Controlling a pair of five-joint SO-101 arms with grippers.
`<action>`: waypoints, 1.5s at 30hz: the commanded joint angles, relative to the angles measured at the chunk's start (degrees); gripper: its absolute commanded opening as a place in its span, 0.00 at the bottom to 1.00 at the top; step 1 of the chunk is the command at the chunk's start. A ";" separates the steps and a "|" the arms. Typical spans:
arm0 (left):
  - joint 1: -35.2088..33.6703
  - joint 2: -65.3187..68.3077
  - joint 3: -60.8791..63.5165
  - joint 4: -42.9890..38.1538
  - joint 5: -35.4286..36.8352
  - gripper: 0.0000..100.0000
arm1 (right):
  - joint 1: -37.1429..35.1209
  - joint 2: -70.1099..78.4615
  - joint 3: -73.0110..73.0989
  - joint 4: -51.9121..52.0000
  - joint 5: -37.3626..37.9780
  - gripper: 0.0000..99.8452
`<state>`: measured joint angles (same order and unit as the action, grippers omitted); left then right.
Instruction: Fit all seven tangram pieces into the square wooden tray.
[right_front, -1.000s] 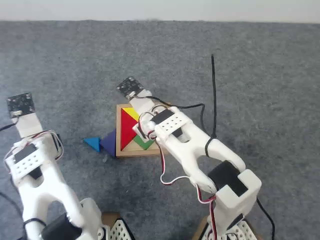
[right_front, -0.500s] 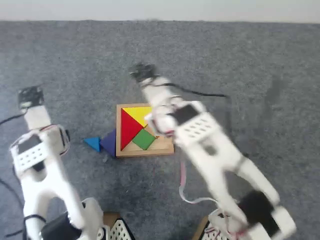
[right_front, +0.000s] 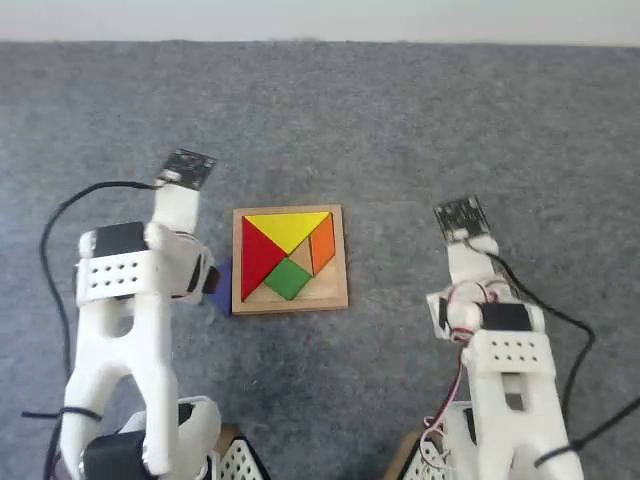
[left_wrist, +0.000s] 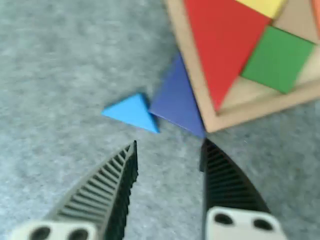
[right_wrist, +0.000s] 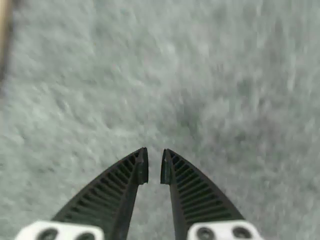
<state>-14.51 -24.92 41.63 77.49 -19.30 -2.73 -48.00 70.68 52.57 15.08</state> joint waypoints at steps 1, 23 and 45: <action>3.16 6.07 -2.86 0.18 2.73 0.25 | 0.57 -2.86 2.29 -1.36 1.58 0.06; -10.20 35.87 -18.07 -6.77 13.63 0.25 | 0.75 -2.86 3.69 -3.65 1.58 0.07; -6.07 48.00 -26.15 5.45 42.37 0.05 | 0.66 -3.38 4.40 -3.82 1.49 0.07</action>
<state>-19.78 21.76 15.52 81.54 21.76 -2.55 -49.85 75.60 49.93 16.04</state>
